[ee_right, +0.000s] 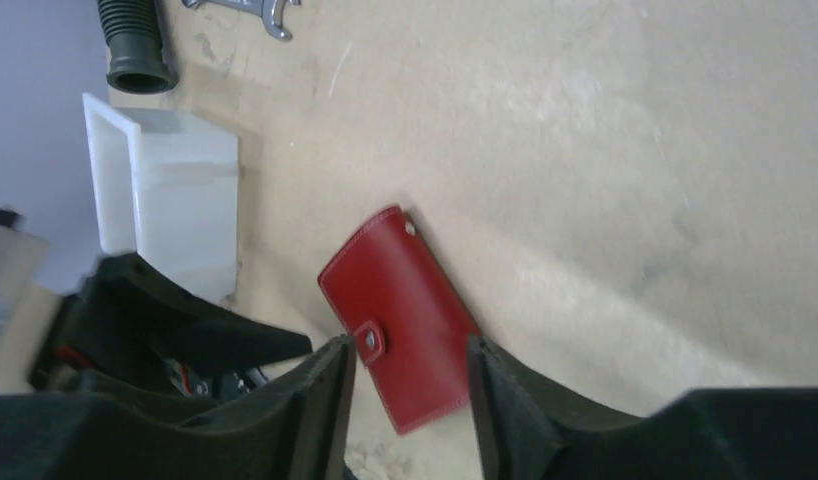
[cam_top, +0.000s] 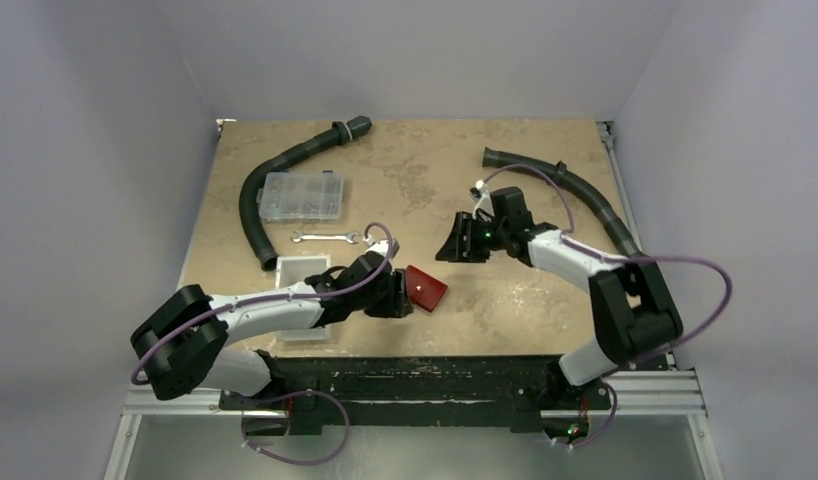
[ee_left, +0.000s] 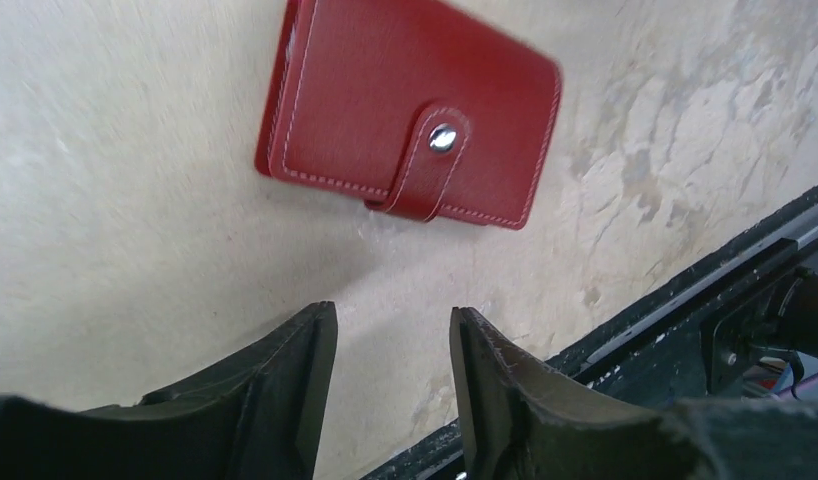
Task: Put the credit cards into the card holder
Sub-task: Move the card holder to the center of the board, then open the card holder at the center of the board.
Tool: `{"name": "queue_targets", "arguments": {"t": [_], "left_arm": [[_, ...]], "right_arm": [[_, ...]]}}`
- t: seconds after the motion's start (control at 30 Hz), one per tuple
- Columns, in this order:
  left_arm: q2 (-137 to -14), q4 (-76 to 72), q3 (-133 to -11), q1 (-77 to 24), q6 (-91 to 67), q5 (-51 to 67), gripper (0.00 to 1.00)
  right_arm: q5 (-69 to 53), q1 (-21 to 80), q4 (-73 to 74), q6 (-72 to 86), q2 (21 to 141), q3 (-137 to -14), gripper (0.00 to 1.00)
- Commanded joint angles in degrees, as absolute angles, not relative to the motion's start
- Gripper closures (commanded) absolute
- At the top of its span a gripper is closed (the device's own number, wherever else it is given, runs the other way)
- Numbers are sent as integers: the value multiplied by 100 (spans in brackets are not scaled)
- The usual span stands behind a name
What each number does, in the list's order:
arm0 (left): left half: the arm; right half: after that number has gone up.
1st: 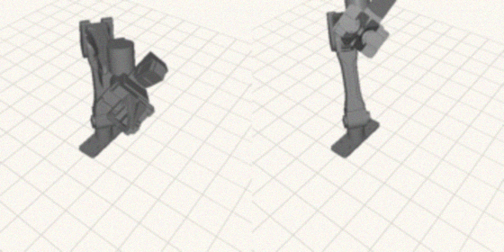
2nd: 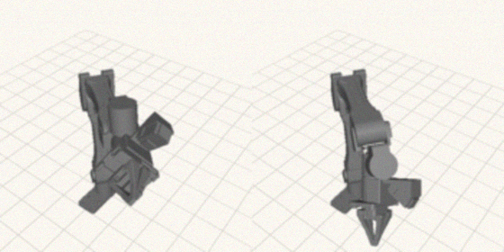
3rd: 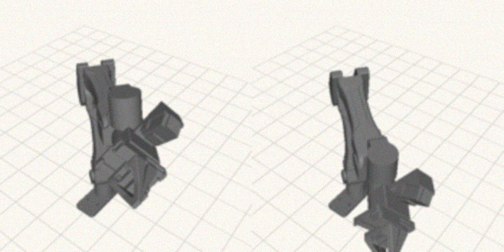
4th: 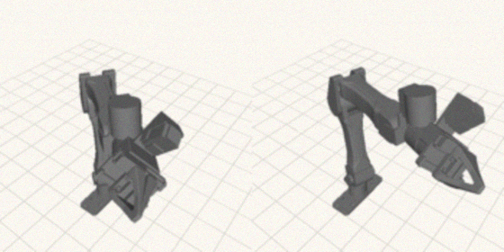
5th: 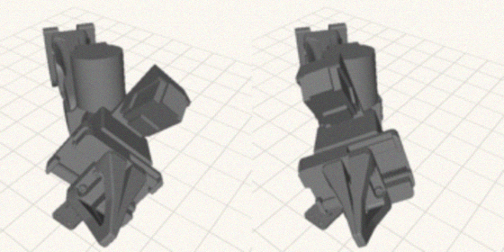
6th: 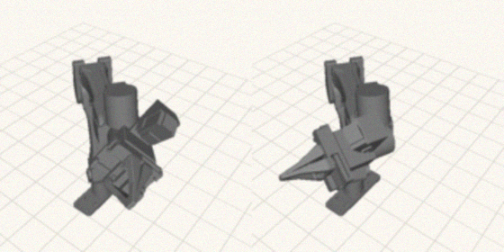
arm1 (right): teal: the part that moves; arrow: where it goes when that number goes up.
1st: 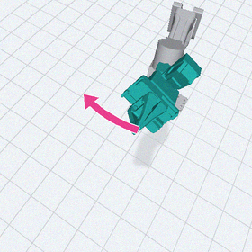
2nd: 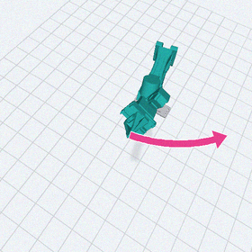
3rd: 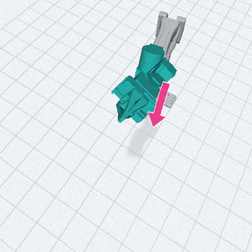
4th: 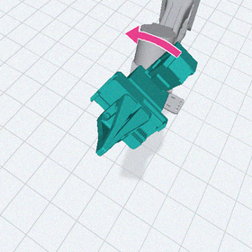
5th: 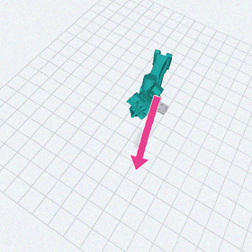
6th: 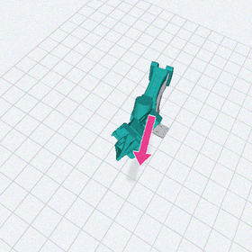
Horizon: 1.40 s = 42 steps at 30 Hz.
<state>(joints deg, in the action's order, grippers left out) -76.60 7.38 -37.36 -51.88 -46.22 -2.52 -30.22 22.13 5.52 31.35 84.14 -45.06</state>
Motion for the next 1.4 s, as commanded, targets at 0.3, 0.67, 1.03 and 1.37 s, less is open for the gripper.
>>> {"name": "queue_targets", "arguments": {"t": [0.3, 0.67, 1.03, 1.37], "left_arm": [[-9101, -389, -3884, -4956, -4413, -193, 61], [-8361, 782, -4154, -4966, -3521, 297, 39], [-9062, 1136, -5555, -5055, -3656, 44, 63], [-9912, 1981, -6387, -5902, -4235, -1577, 65]], "right_arm": [[-3573, 3076, -827, 3659, 8918, -3390, 67], [-2690, 3219, 35, 3963, 7378, -2951, 56], [-1984, 2998, -292, 4182, 7601, -3071, 70], [-2630, 2900, -1582, 4911, 8068, -2464, 80]]}}
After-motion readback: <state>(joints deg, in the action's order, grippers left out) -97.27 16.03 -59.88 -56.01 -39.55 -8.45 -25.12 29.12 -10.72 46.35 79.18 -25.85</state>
